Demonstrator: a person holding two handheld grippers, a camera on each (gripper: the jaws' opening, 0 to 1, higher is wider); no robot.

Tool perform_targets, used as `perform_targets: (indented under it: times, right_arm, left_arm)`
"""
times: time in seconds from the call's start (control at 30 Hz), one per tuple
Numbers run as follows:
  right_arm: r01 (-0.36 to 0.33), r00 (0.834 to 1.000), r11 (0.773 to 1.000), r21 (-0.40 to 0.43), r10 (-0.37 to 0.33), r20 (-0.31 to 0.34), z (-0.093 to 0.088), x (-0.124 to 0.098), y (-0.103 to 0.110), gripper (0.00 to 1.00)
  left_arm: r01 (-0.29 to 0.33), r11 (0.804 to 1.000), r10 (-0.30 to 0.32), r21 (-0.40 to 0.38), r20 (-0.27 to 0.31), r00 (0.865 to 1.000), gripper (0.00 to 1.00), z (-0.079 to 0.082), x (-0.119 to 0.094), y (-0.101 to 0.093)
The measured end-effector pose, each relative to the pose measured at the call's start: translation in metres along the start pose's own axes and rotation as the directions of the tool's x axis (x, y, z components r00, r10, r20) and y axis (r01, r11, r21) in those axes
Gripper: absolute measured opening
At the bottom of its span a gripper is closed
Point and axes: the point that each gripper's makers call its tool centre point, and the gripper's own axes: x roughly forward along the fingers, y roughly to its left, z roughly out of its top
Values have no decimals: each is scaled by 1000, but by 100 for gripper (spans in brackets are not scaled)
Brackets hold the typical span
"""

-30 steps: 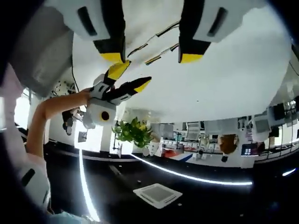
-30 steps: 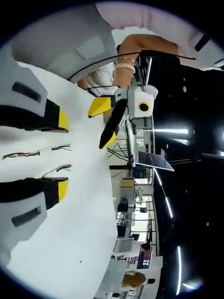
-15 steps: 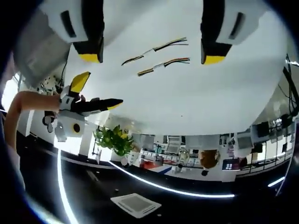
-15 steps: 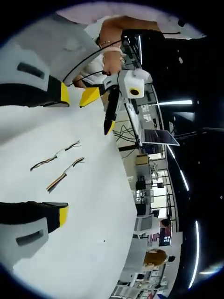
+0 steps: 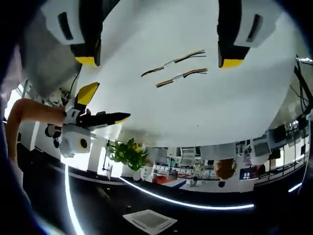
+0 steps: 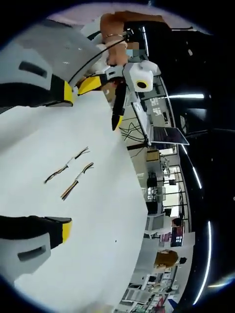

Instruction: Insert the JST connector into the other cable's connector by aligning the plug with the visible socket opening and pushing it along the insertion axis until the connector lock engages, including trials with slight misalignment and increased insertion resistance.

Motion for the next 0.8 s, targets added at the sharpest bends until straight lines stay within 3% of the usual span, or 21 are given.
perform_targets:
  times: [0.1,0.23,0.37,0.57,0.8]
  right_arm:
    - [16,1000,1000,21,-16,-2,-2,-9,3,91]
    - [41,999,998,44,-41,-11,-8,-20,8,89]
    - [59,998,996,70,-57,-27,-18,-27,10,88]
    - [85,996,990,114,-83,-24,-27,-36,11,87]
    - [130,992,980,152,-129,-13,-35,-48,10,87]
  left_arm:
    - [41,994,-37,-99,40,999,99,7,-8,-10]
    - [25,996,-23,-91,26,999,99,3,-16,-13]
    - [19,983,-6,-181,74,997,99,4,-23,-19]
    - [-21,986,26,-165,28,999,99,-10,-25,-21]
    - [-53,988,56,-143,22,998,99,-10,-28,-17]
